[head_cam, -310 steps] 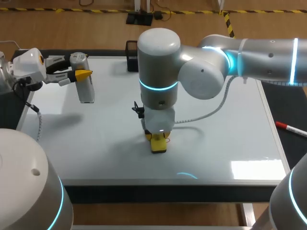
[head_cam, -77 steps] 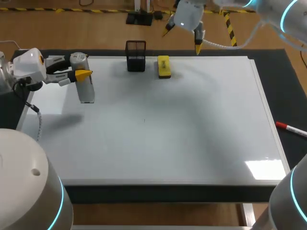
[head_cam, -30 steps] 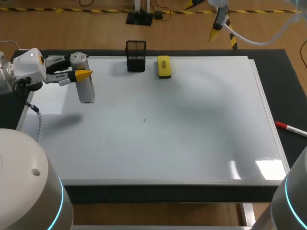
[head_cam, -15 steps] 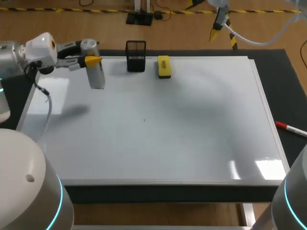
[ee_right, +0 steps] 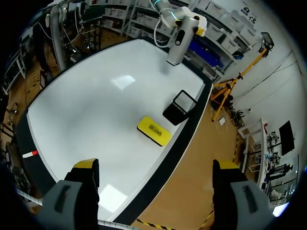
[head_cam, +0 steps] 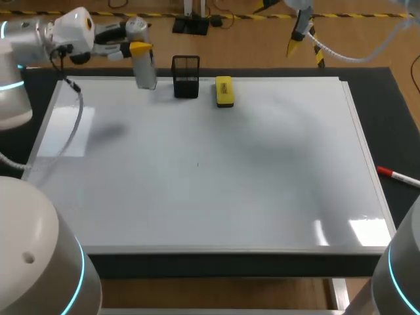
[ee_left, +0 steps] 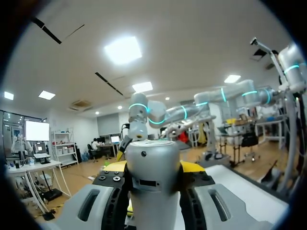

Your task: Pick up the inspection probe, press it on each red-marked spot on the whiteboard one by one, put down the probe, pick up the eraser, and wipe off all the red marks.

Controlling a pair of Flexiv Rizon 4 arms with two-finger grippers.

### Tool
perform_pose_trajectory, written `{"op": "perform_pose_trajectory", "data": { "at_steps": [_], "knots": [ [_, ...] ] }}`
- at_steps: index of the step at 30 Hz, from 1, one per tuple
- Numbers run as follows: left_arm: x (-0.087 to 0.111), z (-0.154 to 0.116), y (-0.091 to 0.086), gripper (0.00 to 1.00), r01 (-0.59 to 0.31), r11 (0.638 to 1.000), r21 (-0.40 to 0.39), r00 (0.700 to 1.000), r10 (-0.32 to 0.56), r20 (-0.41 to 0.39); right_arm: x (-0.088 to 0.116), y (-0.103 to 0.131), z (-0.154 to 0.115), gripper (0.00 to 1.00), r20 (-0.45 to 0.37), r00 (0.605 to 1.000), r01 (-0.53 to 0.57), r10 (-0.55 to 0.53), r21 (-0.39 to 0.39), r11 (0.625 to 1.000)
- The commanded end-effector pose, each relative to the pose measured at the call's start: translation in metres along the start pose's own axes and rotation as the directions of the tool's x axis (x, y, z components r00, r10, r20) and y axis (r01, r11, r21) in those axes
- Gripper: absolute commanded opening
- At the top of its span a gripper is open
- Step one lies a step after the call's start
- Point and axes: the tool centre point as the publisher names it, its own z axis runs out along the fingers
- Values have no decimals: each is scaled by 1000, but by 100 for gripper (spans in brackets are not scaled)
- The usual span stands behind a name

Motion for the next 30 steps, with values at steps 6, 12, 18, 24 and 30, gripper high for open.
{"op": "perform_pose_trajectory", "data": {
  "at_steps": [6,12,18,24,30],
  "knots": [
    [-45,36,2,0,4,1000,19,991,-2,-135,0,0,-1,100,-3,1000,1,-1,4,1000],
    [-60,57,8,0,8,1000,30,991,-4,-136,0,0,-1,100,-3,1000,1,-1,4,1000],
    [-72,70,15,0,16,999,33,991,-11,-132,0,0,-1,100,-3,1000,1,-1,4,1000],
    [-83,82,23,0,28,999,37,992,-23,-127,0,0,-1,100,-3,1000,1,-1,4,1000],
    [-90,91,31,0,41,999,32,992,-37,-119,0,0,-1,100,-3,1000,1,-1,4,1000]
  ]
}}
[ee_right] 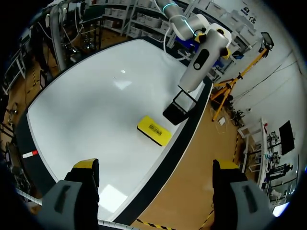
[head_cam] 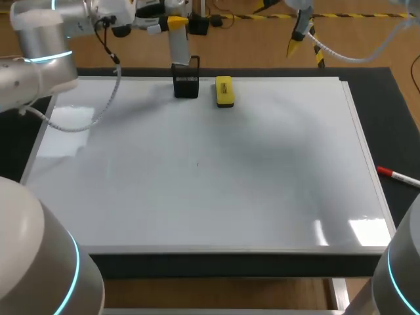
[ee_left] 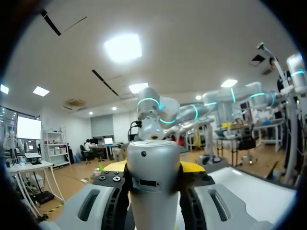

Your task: Pick up the inspection probe, press it on each red-marked spot on the whiteboard one by one, put down the probe, pick up the eraser, and wipe off all the red marks.

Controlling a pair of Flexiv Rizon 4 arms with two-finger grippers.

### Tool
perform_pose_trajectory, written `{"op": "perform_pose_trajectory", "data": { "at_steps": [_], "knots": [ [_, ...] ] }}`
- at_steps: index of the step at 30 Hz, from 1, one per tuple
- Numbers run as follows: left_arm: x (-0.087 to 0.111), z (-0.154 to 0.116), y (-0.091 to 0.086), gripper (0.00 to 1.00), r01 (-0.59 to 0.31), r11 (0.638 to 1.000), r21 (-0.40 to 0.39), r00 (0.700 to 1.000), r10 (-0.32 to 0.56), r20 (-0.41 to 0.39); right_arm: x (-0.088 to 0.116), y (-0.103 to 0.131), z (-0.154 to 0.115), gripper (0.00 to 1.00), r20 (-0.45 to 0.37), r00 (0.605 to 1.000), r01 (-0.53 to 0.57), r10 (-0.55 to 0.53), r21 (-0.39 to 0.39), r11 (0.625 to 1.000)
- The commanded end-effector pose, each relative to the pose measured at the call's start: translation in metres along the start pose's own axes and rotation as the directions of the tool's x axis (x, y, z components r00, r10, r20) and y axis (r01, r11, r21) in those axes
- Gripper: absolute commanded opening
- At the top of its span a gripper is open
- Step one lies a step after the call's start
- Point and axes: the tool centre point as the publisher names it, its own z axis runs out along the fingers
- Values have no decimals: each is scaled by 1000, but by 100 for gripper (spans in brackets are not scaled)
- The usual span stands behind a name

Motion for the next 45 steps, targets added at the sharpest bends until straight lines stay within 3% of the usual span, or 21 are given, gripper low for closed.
{"op": "perform_pose_trajectory", "data": {
  "at_steps": [1,20,45],
  "knots": [
    [-10,6,7,0,9,1000,4,999,-8,-52,0,0,-1,100,-4,1000,1,-1,4,1000],
    [-18,11,35,0,36,999,6,999,-36,-5,0,0,-1,100,-4,1000,1,-1,4,1000],
    [-33,-4,70,0,77,997,13,994,-78,70,0,0,-1,100,-4,1000,1,-1,4,1000]
  ]
}}
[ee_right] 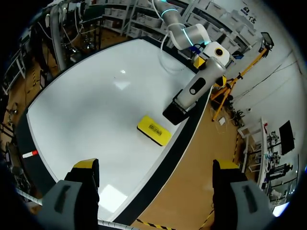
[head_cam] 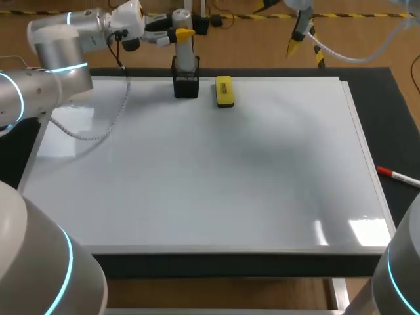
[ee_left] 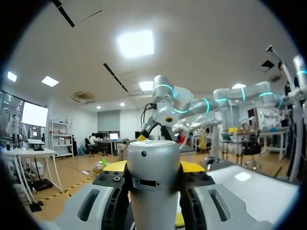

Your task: Pick up the inspection probe, press it on each red-marked spot on the whiteboard one by one, put down the probe, pick up the eraser, and wipe off all the red marks.

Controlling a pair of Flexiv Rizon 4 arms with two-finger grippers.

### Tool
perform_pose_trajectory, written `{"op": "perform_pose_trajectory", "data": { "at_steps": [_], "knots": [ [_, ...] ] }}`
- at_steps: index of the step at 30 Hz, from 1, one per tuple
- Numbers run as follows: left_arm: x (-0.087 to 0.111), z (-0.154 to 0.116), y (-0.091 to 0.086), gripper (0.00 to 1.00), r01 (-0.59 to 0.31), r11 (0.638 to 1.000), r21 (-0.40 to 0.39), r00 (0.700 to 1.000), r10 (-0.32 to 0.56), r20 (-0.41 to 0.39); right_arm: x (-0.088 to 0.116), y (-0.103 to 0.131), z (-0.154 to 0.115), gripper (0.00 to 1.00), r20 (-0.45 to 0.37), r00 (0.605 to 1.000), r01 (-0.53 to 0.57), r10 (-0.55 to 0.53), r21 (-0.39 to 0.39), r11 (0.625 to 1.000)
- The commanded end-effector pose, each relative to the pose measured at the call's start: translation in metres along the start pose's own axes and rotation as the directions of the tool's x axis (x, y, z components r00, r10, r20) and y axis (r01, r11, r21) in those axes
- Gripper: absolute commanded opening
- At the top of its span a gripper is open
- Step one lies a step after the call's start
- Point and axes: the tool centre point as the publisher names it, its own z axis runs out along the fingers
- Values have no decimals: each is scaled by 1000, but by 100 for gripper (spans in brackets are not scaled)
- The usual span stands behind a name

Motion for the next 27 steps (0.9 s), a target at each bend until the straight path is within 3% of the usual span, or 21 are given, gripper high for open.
{"op": "perform_pose_trajectory", "data": {
  "at_steps": [1,27],
  "knots": [
    [-5,-1,5,0,1,1000,9,1000,-1,-2,0,0,-1,100,-4,1000,1,-1,4,1000],
    [-20,-9,46,0,51,999,14,998,-51,-30,0,0,-1,100,-4,1000,1,-1,4,1000]
  ]
}}
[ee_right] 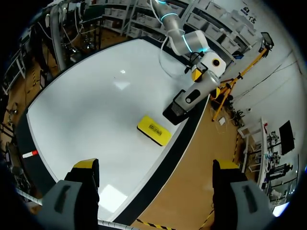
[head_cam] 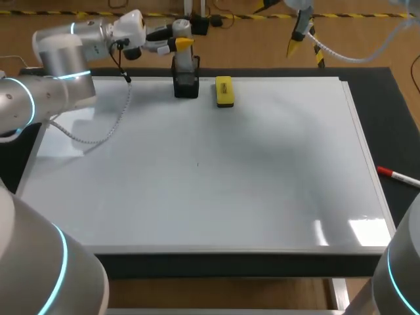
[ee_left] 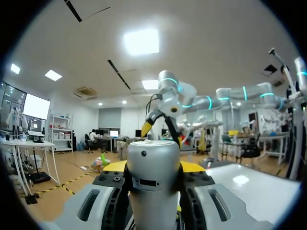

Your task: Pick up the inspection probe, press it on each red-marked spot on the whiteboard one by one, put down the probe, pick up the eraser, and wipe off all the red marks.

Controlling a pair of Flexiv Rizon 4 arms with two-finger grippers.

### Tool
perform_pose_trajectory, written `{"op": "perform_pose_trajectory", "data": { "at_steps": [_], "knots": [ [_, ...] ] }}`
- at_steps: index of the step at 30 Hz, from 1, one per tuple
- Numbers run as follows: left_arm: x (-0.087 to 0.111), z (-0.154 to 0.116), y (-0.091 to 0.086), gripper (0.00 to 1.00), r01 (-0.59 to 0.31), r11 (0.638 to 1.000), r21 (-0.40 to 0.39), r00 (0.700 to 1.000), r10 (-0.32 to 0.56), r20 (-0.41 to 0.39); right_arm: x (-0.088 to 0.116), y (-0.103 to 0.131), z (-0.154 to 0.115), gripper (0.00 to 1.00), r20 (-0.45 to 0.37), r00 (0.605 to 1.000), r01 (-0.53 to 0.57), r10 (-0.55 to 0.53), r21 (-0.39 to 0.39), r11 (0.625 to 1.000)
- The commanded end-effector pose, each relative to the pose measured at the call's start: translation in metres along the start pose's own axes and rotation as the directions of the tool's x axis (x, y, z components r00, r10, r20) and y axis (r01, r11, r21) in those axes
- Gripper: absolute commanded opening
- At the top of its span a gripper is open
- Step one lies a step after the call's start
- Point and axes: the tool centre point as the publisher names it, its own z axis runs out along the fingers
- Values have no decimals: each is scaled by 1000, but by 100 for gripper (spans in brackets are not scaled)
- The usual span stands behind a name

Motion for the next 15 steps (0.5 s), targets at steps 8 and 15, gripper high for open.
{"op": "perform_pose_trajectory", "data": {
  "at_steps": [8,15],
  "knots": [
    [-9,-1,15,0,21,1000,15,999,-21,-24,0,0,-1,100,-4,1000,1,-1,4,1000],
    [-9,-1,17,0,25,1000,9,1000,-25,-16,0,0,-1,100,-4,1000,1,-1,4,1000]
  ]
}}
